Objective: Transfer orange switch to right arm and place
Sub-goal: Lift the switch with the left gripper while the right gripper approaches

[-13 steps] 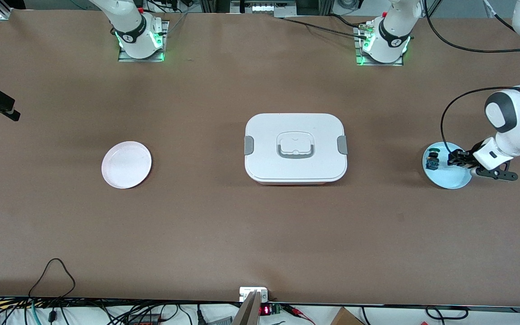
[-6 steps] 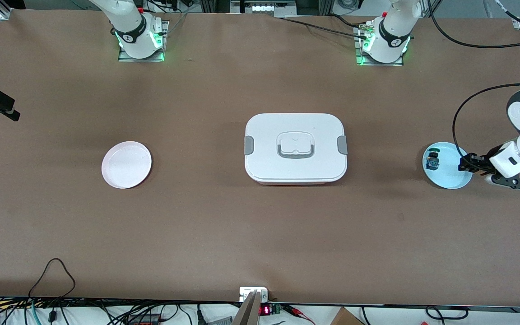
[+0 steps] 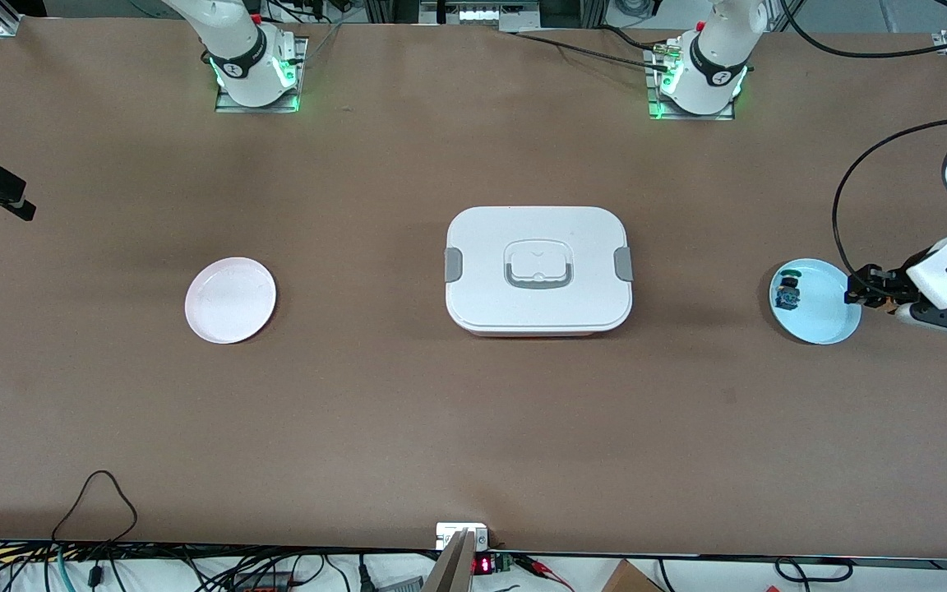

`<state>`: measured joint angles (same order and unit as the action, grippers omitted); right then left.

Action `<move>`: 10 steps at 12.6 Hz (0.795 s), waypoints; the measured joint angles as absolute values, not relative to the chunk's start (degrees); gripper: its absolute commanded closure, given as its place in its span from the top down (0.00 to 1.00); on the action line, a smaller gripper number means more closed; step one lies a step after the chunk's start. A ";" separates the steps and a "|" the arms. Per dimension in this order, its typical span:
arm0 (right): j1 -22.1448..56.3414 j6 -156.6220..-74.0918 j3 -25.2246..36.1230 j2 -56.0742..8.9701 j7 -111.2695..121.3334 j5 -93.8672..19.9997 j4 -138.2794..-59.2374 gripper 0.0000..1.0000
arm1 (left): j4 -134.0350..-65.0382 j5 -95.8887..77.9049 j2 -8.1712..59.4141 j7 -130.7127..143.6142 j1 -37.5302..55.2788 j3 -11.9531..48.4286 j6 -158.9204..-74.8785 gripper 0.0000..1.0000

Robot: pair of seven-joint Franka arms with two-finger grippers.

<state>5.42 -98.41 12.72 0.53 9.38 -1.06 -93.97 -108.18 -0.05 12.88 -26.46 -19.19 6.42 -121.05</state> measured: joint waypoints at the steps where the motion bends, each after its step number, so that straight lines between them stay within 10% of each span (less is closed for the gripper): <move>1: 5.42 -98.40 12.73 0.53 9.38 -1.06 -93.83 1.00 | -108.13 -0.60 12.09 -27.54 -18.86 6.51 -120.51 0.03; 10: 5.56 -96.04 12.58 0.58 9.39 -2.41 -93.41 1.00 | -104.26 -28.56 9.32 -49.64 -16.61 6.69 -108.65 0.00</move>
